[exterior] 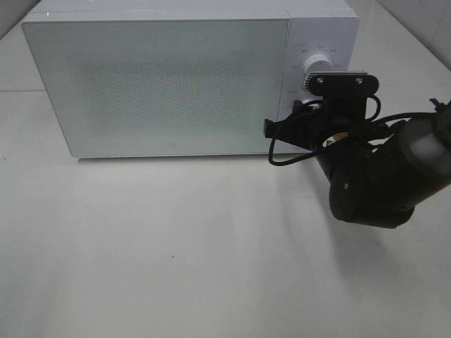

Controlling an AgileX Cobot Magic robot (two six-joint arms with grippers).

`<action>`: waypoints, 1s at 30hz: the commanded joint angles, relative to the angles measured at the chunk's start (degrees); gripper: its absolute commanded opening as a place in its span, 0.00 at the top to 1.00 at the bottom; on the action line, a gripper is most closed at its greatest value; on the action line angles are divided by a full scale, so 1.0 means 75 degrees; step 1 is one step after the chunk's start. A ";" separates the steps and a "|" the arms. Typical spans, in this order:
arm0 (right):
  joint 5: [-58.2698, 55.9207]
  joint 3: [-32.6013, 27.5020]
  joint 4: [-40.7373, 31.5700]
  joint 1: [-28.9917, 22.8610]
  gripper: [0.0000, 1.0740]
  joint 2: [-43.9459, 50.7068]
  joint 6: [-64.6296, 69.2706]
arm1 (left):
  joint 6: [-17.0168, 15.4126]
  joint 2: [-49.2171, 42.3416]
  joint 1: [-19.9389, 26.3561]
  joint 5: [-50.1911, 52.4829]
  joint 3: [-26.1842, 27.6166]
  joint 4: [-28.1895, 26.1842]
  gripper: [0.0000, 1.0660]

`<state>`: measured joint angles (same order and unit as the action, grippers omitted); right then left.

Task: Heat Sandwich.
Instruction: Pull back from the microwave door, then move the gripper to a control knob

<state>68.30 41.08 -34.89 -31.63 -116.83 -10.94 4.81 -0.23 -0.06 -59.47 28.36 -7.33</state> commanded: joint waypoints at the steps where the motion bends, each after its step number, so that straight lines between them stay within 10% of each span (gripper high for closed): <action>1: -0.0260 0.0053 0.0160 0.0015 1.00 0.0023 0.0420 | -0.0053 -0.0222 0.0015 0.0015 -0.0023 -0.0031 0.08; 30: -0.1513 0.0053 0.0229 0.0015 0.99 0.0023 0.8319 | -0.0053 -0.0222 0.0015 0.0015 -0.0023 -0.0031 0.08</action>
<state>64.46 40.97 -35.81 -31.57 -116.20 47.78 4.81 -0.23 -0.06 -59.47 28.36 -7.33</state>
